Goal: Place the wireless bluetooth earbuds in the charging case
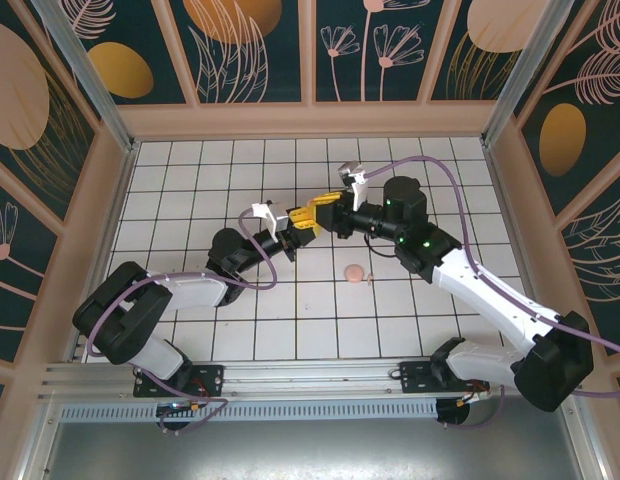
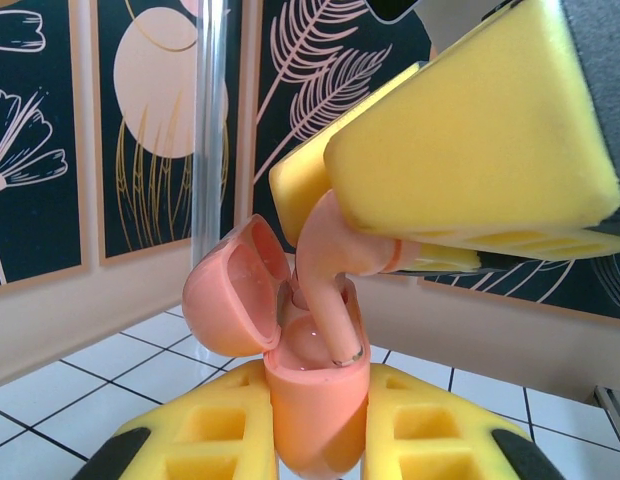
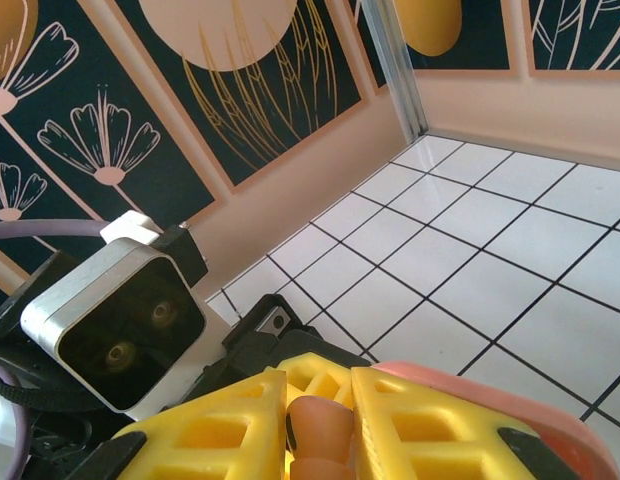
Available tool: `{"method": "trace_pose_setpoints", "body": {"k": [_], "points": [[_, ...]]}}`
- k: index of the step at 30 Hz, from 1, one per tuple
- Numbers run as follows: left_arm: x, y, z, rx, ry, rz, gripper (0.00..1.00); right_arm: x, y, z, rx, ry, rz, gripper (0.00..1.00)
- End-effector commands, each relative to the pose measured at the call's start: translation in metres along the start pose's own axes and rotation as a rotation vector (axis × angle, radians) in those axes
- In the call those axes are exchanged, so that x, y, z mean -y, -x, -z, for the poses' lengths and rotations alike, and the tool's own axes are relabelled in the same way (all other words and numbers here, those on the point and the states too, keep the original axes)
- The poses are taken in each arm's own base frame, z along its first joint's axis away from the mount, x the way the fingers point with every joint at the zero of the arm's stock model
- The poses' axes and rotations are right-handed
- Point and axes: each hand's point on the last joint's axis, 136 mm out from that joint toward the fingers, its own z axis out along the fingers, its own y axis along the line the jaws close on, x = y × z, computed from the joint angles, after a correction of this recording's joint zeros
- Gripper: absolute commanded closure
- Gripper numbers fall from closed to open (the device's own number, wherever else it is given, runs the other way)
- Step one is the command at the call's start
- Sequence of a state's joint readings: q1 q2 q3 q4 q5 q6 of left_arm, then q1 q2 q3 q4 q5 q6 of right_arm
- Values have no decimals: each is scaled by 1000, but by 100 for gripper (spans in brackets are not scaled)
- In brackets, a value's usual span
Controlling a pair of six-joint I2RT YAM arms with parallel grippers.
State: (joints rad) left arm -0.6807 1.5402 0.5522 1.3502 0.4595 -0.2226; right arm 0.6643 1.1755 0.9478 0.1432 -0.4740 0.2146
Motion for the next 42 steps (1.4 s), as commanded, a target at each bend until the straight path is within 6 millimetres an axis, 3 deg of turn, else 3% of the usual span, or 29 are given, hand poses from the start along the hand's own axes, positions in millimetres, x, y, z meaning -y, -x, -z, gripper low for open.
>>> {"method": "trace_pose_setpoints", "body": {"k": [1, 16, 24, 33, 42], "points": [[8, 29, -2, 90, -38, -34, 88, 3, 2, -2, 12, -24, 31, 78], [13, 41, -1, 126, -56, -42, 88, 23, -34, 2, -58, -103, -5, 78], [17, 45, 0, 139, -75, -48, 88, 29, -34, 3, -30, -131, 8, 79], [25, 44, 1, 142, -122, -63, 88, 31, -54, 10, -125, -131, 38, 77], [41, 43, 4, 138, -208, -84, 87, 41, -53, 19, -171, -140, 44, 76]]}}
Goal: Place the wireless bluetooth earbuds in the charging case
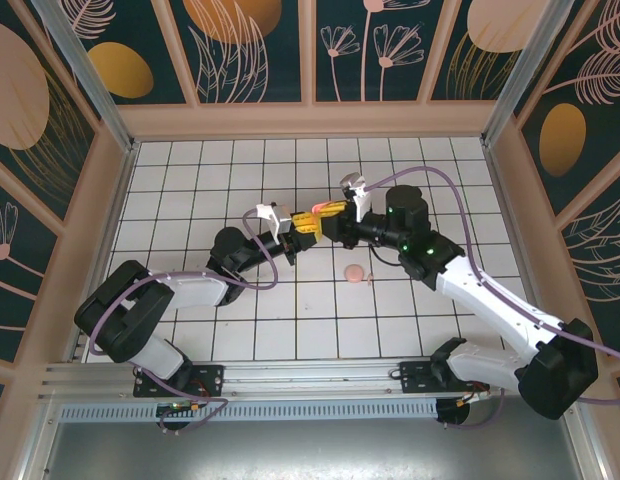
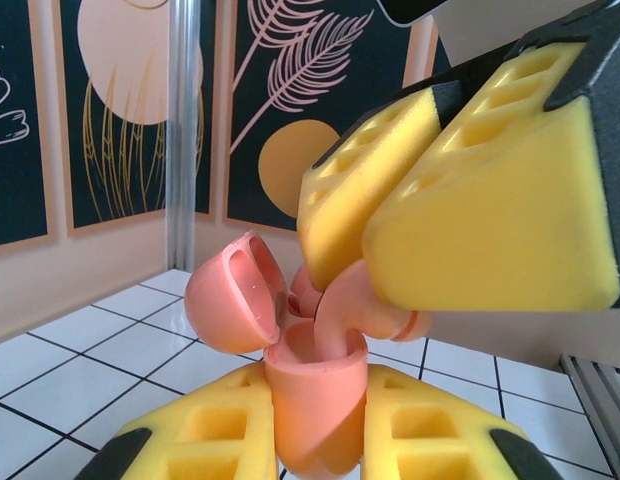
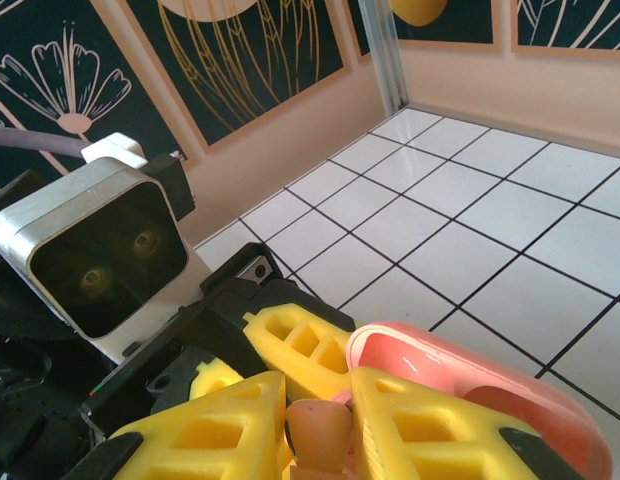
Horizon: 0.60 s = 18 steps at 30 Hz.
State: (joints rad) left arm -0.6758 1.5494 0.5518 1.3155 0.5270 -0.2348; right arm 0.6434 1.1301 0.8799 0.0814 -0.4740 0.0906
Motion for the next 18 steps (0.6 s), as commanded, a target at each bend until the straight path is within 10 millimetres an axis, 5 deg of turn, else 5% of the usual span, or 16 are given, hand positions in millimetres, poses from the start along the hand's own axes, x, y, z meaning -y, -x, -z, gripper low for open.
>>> {"method": "trace_pose_setpoints", "body": {"k": [1, 18], "points": [[38, 56, 5, 186, -165, -129, 87, 27, -28, 5, -114, -97, -37, 76], [44, 56, 5, 167, -203, -140, 86, 39, -7, 7, -73, -169, -46, 75]]}}
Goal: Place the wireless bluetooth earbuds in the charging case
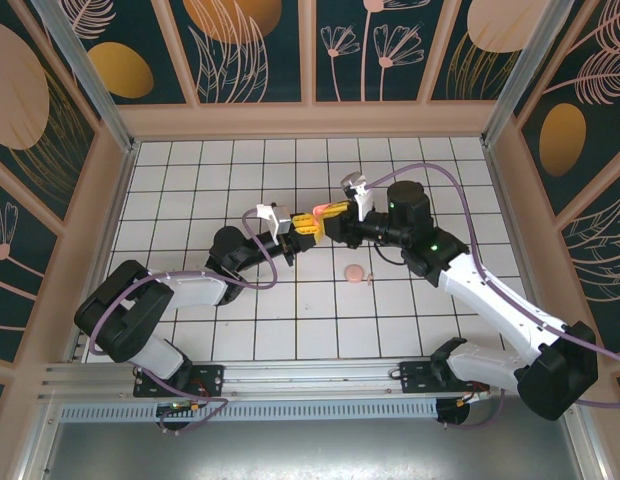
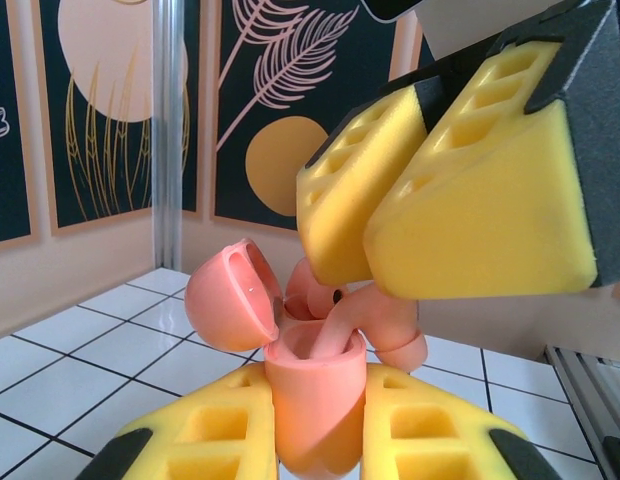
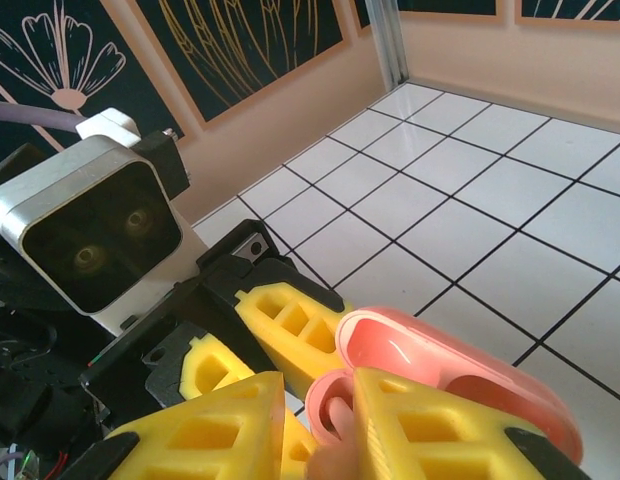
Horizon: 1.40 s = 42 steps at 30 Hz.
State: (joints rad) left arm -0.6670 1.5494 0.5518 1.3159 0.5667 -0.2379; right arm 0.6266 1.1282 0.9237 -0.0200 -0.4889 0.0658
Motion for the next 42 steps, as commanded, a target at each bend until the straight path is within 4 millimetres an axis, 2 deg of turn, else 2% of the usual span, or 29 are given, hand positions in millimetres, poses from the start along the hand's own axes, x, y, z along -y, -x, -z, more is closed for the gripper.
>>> {"method": "trace_pose_setpoints", "body": {"k": [1, 7, 10, 15, 21, 28, 36, 42], "points": [[41, 57, 3, 174, -169, -143, 86, 37, -5, 2, -23, -160, -47, 75], [31, 56, 1, 172, -117, -128, 87, 38, -1, 0, -14, -164, -58, 75], [13, 53, -1, 161, -21, -97, 87, 44, 0, -1, -6, -191, -80, 74], [-6, 38, -3, 115, 74, -77, 87, 38, -4, -8, -21, -138, -93, 74], [-2, 31, -5, 113, 32, -72, 87, 22, 1, -12, -13, -35, -88, 74], [-1, 32, -8, 116, 19, -71, 87, 9, 8, -12, -7, 39, -80, 73], [2, 35, -7, 125, 7, -72, 87, 7, 13, -13, 1, 59, -82, 73], [-1, 33, -8, 118, 22, -64, 87, -8, 31, -8, 42, 123, -74, 71]]}}
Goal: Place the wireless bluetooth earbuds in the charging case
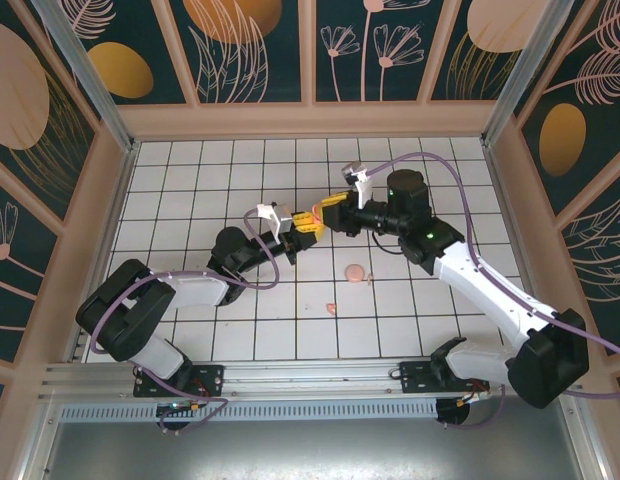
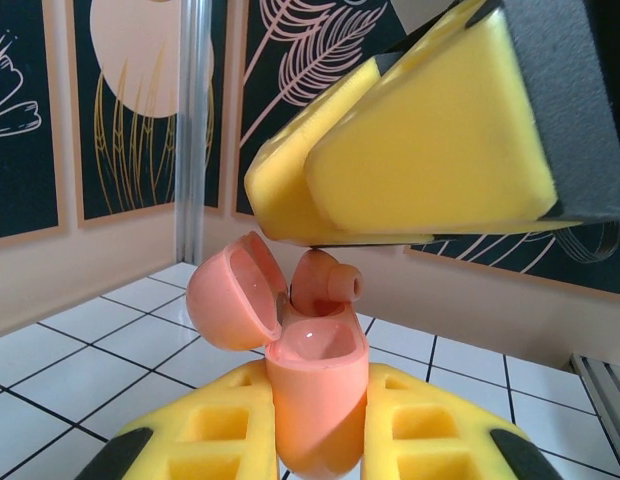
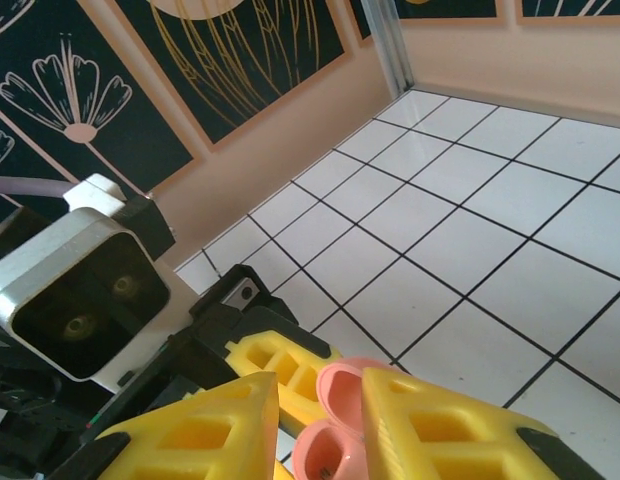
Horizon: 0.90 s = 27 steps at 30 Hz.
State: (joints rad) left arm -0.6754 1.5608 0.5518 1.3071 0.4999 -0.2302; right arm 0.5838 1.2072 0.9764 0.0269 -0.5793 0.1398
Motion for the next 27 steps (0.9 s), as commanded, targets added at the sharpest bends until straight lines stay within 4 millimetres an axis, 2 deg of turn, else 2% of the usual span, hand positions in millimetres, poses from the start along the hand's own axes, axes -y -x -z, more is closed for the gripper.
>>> {"method": "trace_pose_setpoints", "body": {"k": [1, 7, 10, 15, 21, 27], "points": [[8, 37, -6, 123, -36, -63, 87, -20, 19, 3, 34, 84, 4, 71], [6, 36, -6, 120, -26, -61, 87, -34, 33, 20, 80, 98, -7, 70], [3, 32, -5, 106, -2, -60, 87, -35, 29, 29, 77, 69, -46, 70], [-12, 17, 3, 64, 91, -37, 88, -18, 10, 45, 13, -85, -183, 71], [-20, -2, 19, 13, 163, 5, 88, 0, -42, 61, -125, -253, -405, 71], [-15, -27, 42, -57, 182, 9, 87, 20, -119, 70, -335, -428, -636, 71]]}}
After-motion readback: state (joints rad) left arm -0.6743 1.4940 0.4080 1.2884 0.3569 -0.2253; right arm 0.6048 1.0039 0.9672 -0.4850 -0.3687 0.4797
